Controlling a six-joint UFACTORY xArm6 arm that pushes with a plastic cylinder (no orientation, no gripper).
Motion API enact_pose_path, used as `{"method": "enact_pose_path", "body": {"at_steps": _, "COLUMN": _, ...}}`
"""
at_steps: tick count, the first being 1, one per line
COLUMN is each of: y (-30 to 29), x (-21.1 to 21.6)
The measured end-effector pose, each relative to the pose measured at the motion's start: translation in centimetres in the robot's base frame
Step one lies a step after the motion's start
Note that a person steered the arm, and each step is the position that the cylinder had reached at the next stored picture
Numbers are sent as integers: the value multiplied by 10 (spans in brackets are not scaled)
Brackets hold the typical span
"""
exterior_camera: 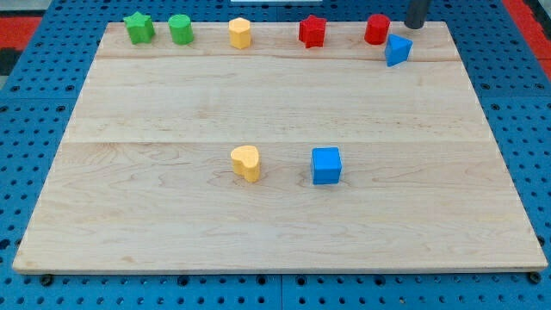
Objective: Push the red circle into the red star
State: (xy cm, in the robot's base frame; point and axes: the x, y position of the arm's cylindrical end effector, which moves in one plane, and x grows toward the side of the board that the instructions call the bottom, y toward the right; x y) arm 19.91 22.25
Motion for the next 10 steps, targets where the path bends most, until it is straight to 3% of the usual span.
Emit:
{"method": "enact_pose_path", "body": {"at_steps": 2, "y": -60, "x": 1}}
{"method": "enact_pose_path", "body": {"at_steps": 4, "y": -20, "x": 16}}
{"method": "enact_pose_path", "body": {"at_steps": 6, "y": -111, "x": 18}}
{"method": "enact_pose_path", "body": {"at_steps": 7, "y": -129, "x": 17}}
{"method": "enact_pose_path", "body": {"at_steps": 10, "y": -124, "x": -3}}
